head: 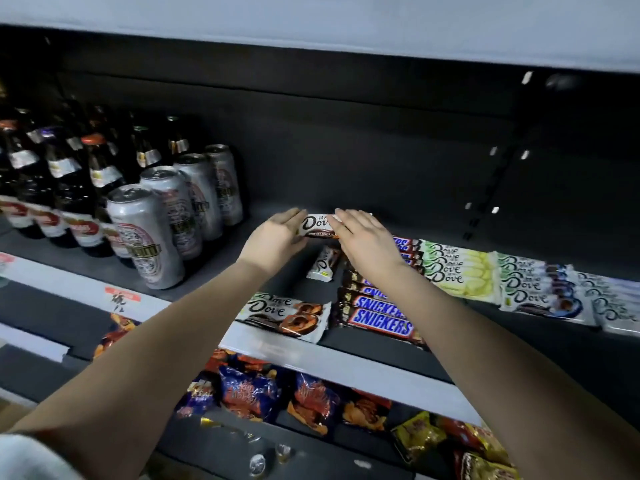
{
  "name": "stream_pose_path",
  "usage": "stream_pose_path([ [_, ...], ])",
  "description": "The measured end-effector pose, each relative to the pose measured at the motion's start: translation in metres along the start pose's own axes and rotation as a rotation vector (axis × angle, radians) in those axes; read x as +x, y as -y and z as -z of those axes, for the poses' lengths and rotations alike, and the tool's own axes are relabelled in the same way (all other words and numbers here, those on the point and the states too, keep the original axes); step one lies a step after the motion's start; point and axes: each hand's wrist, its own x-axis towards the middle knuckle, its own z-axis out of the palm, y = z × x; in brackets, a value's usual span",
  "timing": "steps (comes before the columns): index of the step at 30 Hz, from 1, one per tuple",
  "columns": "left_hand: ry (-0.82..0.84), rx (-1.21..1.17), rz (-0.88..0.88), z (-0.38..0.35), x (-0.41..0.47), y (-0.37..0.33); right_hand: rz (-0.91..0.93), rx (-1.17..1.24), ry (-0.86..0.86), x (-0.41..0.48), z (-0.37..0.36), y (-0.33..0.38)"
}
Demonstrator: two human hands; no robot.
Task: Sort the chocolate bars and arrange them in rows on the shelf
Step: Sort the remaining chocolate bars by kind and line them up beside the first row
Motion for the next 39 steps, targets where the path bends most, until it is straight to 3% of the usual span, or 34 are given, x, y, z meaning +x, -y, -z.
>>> stream_pose_path([
  [9,-0.118,0.044,-0.437,-0.06,0.038,-0.132,-0.147,-0.033,0.048,-0.107,0.044,-0.117],
  [14,-0.17,0.036,-0.586,-0.094,0.051,-0.213,-0.232,-0.092,0.064,-0.172,0.074,-0.171],
  [23,0.002,-0.106,-0.638,-0.14,0.045,-0.347,-0.428,-0.097,0.166,-0.285,0.128,-0.238],
  [30,-0.017,-0.17,-0.702,-0.173,0.02,-0.429,-0.47,-0.07,0.119,-0.366,0.154,-0.273],
  [39,0.087,-0.166,-0.716,-0.213,-0.002,-0.505,-0.573,-0.001,0.413,-0.445,0.171,-0.316],
])
